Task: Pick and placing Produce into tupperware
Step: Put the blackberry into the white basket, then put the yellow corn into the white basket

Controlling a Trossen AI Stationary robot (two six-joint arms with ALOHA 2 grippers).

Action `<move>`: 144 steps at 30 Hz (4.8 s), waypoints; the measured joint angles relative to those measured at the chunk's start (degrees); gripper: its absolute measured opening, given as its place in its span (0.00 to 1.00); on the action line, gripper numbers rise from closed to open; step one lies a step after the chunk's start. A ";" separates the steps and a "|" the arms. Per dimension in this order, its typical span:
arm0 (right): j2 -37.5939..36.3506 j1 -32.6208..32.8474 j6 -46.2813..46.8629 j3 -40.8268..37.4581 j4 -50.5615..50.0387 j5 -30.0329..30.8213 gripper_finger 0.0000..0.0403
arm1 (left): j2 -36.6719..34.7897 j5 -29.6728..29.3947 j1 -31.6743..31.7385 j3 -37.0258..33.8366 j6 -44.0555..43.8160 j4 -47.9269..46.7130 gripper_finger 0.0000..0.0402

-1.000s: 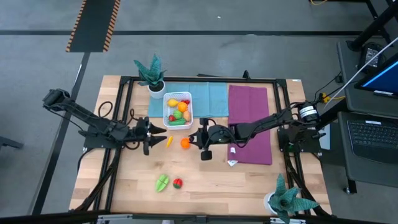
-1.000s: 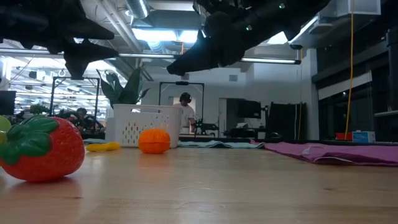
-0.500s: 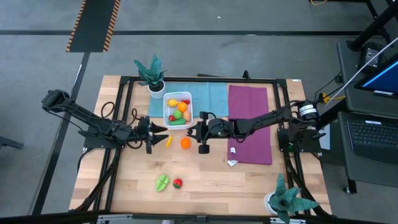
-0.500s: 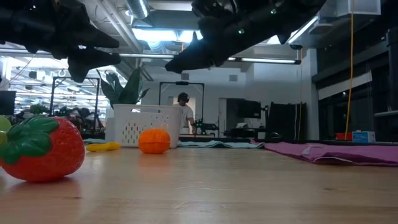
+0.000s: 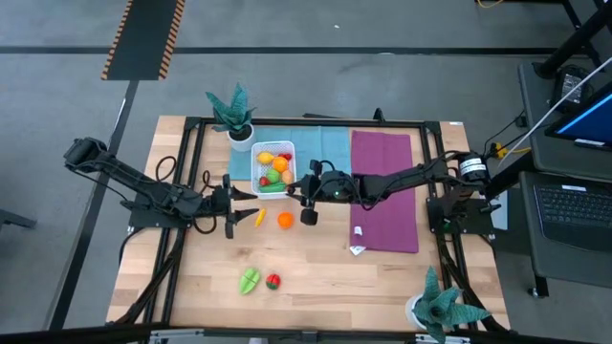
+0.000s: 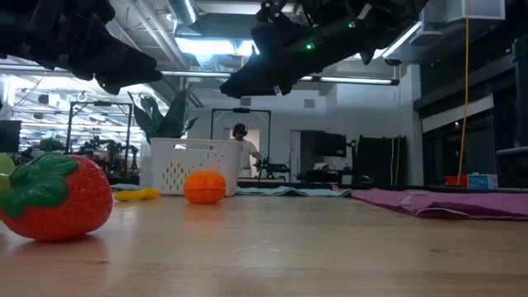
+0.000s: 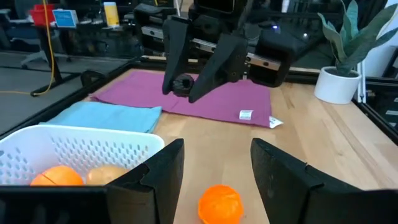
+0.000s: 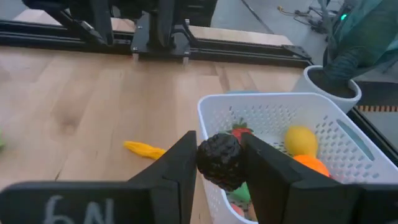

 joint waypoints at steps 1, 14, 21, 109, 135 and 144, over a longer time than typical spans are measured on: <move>0.01 -0.26 0.15 0.00 0.19 -0.03 0.30 | 0.00 0.00 0.00 0.00 0.00 0.00 0.44; 0.99 -3.77 2.86 0.07 4.73 -2.17 0.29 | -0.01 -0.04 0.00 0.00 1.09 0.00 0.44; 6.27 -5.58 2.87 4.95 2.65 -3.90 0.29 | -0.02 -0.04 0.06 -0.04 1.02 -0.15 0.44; -9.01 -8.36 0.73 -11.24 6.16 -9.70 0.53 | 0.04 -0.05 0.09 5.91 1.95 -12.88 0.44; -11.91 -7.91 2.75 -17.64 8.41 -9.68 0.53 | 33.27 -0.10 -2.28 26.23 -43.41 -46.34 0.44; -11.91 -7.91 2.20 -17.62 8.40 -9.68 0.53 | 42.29 3.59 -0.32 26.27 -50.32 -43.51 0.44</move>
